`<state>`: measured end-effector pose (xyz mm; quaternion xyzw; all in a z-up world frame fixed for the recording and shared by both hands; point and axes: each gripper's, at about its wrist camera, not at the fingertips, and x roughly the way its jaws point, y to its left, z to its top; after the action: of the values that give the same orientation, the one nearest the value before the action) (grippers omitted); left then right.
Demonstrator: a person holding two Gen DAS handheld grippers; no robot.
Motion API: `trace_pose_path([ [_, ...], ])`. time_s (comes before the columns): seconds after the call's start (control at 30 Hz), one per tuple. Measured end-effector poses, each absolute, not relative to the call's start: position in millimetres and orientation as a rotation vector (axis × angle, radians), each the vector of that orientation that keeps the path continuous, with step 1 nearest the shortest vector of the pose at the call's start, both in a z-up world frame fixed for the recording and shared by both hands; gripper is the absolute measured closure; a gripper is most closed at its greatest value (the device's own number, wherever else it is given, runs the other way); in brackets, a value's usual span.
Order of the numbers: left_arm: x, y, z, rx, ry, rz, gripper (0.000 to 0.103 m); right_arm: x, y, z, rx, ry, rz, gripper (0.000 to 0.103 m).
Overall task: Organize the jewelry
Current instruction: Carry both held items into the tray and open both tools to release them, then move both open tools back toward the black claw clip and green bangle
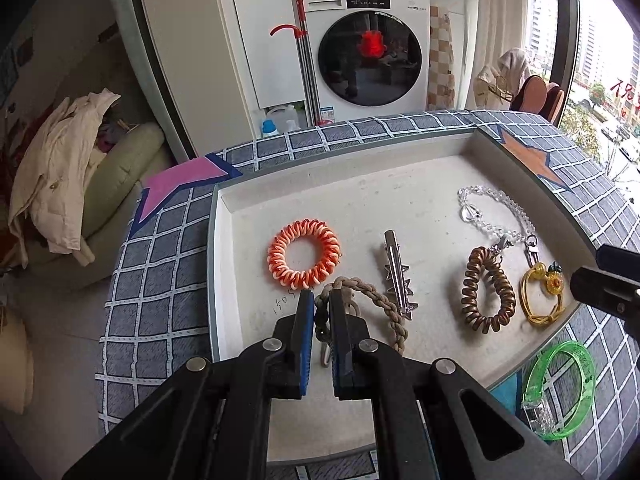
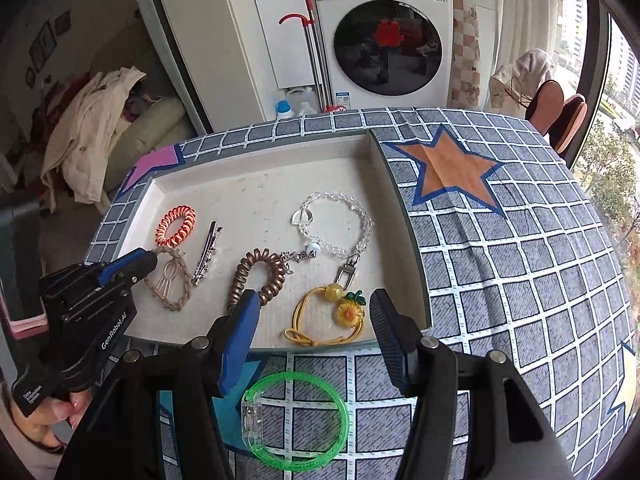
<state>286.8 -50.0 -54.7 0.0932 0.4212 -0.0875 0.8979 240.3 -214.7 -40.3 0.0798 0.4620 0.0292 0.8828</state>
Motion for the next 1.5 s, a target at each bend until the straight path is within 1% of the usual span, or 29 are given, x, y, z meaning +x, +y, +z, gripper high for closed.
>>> trace_pose_path([
  [0.1, 285.9, -49.6, -51.2, 0.181, 0.864, -0.193, 0.076, 233.8, -217.3, -41.1, 0.193, 0.962, 0.07, 0.042],
  [0.13, 285.6, -49.3, -49.8, 0.178, 0.861, -0.194, 0.054, 231.3, -217.5, -41.0, 0.197, 0.959, 0.073, 0.042],
  [0.2, 283.8, -48.0, -46.2, 0.167, 0.845, -0.186, 0.0, 227.1, -217.0, -40.7, 0.197, 0.958, 0.081, 0.042],
  [0.27, 276.3, -45.7, -36.3, 0.163, 0.783, -0.172, 0.0, 223.0, -216.8, -40.6, 0.197, 0.957, 0.09, 0.042],
  [0.37, 273.9, -46.3, -26.6, 0.166, 0.789, -0.185, 0.0, 217.3, -217.6, -42.2, 0.199, 0.955, 0.095, 0.04],
  [0.4, 270.7, -45.8, -21.6, 0.168, 0.777, -0.182, 0.0, 214.9, -218.6, -42.9, 0.206, 0.953, 0.096, 0.036],
  [0.43, 268.0, -44.5, -18.1, 0.168, 0.768, -0.184, 0.0, 212.5, -220.4, -43.5, 0.218, 0.95, 0.098, 0.028],
  [0.5, 261.7, -42.9, -13.4, 0.169, 0.759, -0.186, 0.0, 206.7, -224.7, -43.5, 0.247, 0.938, 0.106, 0.018],
  [0.57, 252.5, -39.6, -9.4, 0.17, 0.758, -0.183, 0.0, 200.6, -228.3, -42.7, 0.263, 0.923, 0.112, 0.018],
  [0.6, 248.4, -38.1, -9.3, 0.168, 0.758, -0.182, 0.0, 196.5, -230.5, -42.3, 0.268, 0.912, 0.112, 0.014],
  [0.63, 241.6, -34.7, -7.2, 0.167, 0.759, -0.182, 0.0, 192.1, -232.7, -41.9, 0.273, 0.9, 0.108, 0.004],
  [0.67, 237.1, -32.9, -8.8, 0.166, 0.759, -0.184, 0.0, 187.6, -234.7, -41.3, 0.275, 0.888, 0.106, 0.001],
  [0.77, 217.0, -24.4, -9.1, 0.161, 0.763, -0.185, 0.0, 176.5, -239.9, -41.7, 0.285, 0.886, 0.111, 0.0],
  [0.9, 191.3, -21.3, -16.7, 0.158, 0.781, -0.203, 0.0, 164.9, -241.5, -47.0, 0.278, 0.949, 0.104, 0.0],
  [1.2, 124.3, -25.5, -39.0, 0.149, 0.87, -0.335, 0.0, 130.8, -248.1, -65.0, 0.288, 1.022, 0.094, 0.0],
  [1.5, 69.2, -25.5, -36.8, 0.089, 0.873, -0.464, 0.0, 103.1, -248.2, -76.3, 0.289, 1.052, 0.071, 0.0],
])
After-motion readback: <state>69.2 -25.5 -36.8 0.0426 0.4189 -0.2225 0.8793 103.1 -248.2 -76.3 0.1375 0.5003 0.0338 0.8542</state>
